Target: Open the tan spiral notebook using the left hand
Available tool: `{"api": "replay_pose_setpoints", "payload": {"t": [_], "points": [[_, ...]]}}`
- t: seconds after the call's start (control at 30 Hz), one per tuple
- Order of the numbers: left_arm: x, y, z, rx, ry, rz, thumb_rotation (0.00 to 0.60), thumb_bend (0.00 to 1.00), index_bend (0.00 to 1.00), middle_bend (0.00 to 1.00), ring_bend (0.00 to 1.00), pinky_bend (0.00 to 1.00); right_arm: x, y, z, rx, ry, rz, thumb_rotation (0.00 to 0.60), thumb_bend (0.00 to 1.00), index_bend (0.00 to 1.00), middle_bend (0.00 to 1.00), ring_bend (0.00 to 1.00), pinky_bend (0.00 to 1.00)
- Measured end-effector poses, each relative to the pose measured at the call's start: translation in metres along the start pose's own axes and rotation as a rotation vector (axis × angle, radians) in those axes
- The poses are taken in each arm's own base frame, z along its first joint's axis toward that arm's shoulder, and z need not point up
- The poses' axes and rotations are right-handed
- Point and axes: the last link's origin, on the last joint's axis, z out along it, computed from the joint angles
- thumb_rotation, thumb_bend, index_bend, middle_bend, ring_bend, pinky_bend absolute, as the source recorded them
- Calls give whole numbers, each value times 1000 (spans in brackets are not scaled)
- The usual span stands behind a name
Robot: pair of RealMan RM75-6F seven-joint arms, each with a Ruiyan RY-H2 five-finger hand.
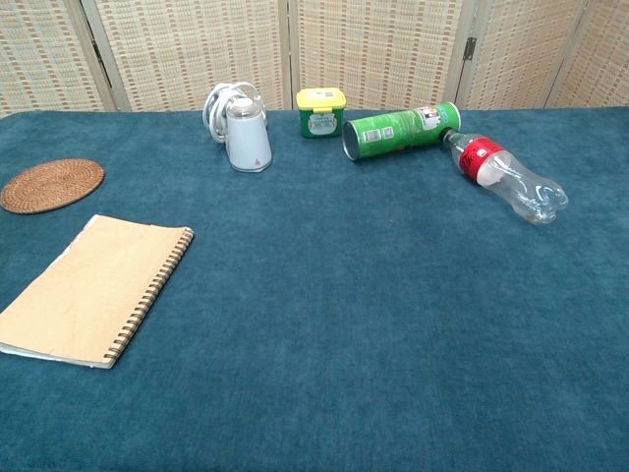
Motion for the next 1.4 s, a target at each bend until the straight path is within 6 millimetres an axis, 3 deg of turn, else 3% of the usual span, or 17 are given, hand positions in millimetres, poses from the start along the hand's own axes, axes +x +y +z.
{"api": "replay_pose_setpoints", "payload": {"t": [0.63,0.93,1.4], "points": [[-4,-9,11,-42,17,19,600,373,293,202,176,266,5,-3,-13,3,24,-5,600,212,41,138,156,308],[-10,-32,40,-164,27,-64,600,213,300,202,176,266,12,-5,-24,18,48,-12,600,211,41,138,156,308],[-49,-53,87,-319,-35,45,600,204,297,202,176,266,16,-8,-29,26,41,-20,600,210,42,138,156,308]]}}
